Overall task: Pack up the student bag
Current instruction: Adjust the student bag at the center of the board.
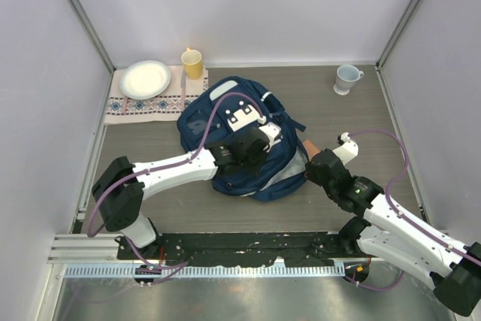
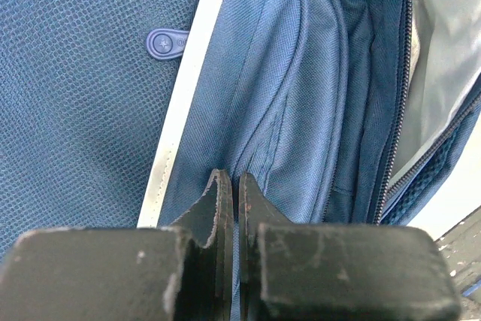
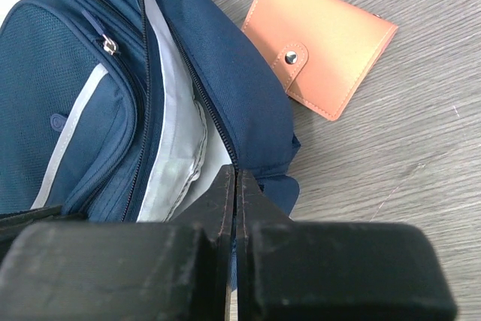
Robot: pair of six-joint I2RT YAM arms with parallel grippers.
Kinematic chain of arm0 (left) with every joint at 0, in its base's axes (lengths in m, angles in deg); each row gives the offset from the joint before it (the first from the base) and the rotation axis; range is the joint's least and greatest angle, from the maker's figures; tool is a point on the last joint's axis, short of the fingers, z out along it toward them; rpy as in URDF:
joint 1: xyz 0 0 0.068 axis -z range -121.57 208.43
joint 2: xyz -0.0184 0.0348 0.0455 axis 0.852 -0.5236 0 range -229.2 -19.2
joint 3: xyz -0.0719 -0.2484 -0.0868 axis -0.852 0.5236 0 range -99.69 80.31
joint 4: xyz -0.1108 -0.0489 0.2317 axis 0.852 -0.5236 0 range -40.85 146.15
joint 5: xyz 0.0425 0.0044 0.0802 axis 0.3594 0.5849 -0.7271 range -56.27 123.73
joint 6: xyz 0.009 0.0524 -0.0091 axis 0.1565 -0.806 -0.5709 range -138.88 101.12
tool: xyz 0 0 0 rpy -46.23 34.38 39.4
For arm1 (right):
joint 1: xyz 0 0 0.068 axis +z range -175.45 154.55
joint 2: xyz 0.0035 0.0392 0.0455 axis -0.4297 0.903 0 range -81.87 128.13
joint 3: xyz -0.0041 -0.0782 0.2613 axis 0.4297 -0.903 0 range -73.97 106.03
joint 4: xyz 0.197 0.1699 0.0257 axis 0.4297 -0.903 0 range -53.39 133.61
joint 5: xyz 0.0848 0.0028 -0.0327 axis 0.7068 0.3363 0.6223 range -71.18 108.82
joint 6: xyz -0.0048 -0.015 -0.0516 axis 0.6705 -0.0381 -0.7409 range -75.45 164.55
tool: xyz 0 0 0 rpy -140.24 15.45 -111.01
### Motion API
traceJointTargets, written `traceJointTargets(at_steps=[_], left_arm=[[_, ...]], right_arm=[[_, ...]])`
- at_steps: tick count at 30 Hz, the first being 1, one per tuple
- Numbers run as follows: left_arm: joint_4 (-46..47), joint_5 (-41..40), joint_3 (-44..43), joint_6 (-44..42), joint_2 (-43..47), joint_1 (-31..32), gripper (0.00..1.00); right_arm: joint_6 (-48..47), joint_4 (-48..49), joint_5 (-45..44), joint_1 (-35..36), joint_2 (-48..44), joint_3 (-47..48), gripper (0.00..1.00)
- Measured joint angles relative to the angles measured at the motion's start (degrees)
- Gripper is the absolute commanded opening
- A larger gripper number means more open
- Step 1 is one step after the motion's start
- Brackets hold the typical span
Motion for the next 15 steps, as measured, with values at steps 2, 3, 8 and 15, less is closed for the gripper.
traceJointTargets(at_steps=[2,3,8,15], left_arm=[[-1.97,-0.39,-0.85,-1.07,0.00,0.22,0.00],[-3.32,-0.55,-1.33,-1.38,0.00,0.24,0.00],[-4.44,-1.07,0.96,-1.66,4.79,0.24,0.00],[-5.46,-0.07,0.04,-1.31,4.81,-0.22,0.00]], right_arm=[[-0.02,0.35,0.09,0.00,0.02,0.00,0.01],[-0.02,0.37,0.17,0.00,0.02,0.00,0.01],[0.02,0.50,0.22,0.00,0.17,-0.02,0.01],[-0.33,1.44,0.48,0.00,0.15,-0.28,0.01]])
